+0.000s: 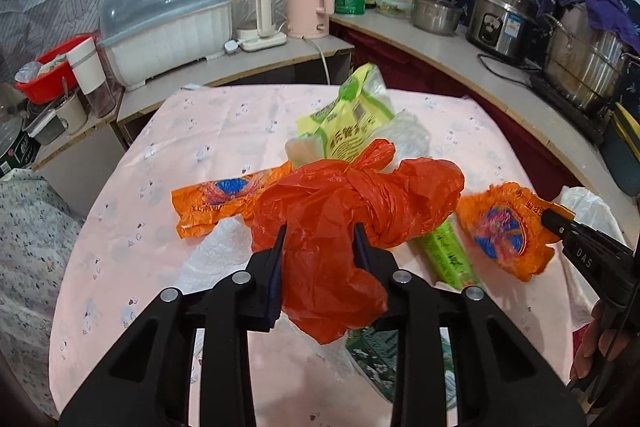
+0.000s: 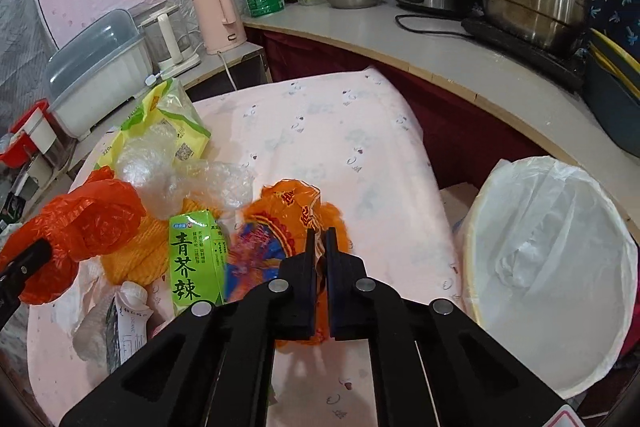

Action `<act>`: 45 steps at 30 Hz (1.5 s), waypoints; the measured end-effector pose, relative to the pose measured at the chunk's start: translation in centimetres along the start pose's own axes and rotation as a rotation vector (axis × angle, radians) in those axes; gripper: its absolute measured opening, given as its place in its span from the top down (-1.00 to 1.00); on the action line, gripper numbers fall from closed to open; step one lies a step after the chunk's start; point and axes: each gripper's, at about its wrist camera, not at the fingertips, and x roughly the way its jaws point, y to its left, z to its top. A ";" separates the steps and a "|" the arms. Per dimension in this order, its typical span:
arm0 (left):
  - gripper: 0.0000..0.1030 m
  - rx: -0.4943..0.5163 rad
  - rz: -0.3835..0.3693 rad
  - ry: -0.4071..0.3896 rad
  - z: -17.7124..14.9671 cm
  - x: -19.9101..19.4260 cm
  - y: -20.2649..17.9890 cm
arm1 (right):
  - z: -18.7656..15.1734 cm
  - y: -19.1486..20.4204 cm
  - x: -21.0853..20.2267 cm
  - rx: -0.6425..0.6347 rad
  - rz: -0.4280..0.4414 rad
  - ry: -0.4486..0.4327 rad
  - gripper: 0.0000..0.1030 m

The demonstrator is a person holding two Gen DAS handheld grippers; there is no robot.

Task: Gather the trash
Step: 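Carry both held items over the white trash bin and open both tools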

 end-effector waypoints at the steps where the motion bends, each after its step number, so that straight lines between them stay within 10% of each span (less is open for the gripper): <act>1: 0.43 0.003 -0.006 -0.009 0.1 -0.5 -0.3 | 0.1 -0.2 -0.6 -0.001 -0.004 -0.010 0.92; 20: 0.44 0.153 -0.153 -0.090 -0.3 -6.4 -10.8 | -1.5 -8.8 -10.1 0.105 -0.124 -0.146 0.92; 45: 0.42 0.390 -0.340 -0.008 -2.1 -4.1 -28.1 | -4.1 -22.7 -14.0 0.317 -0.305 -0.171 0.92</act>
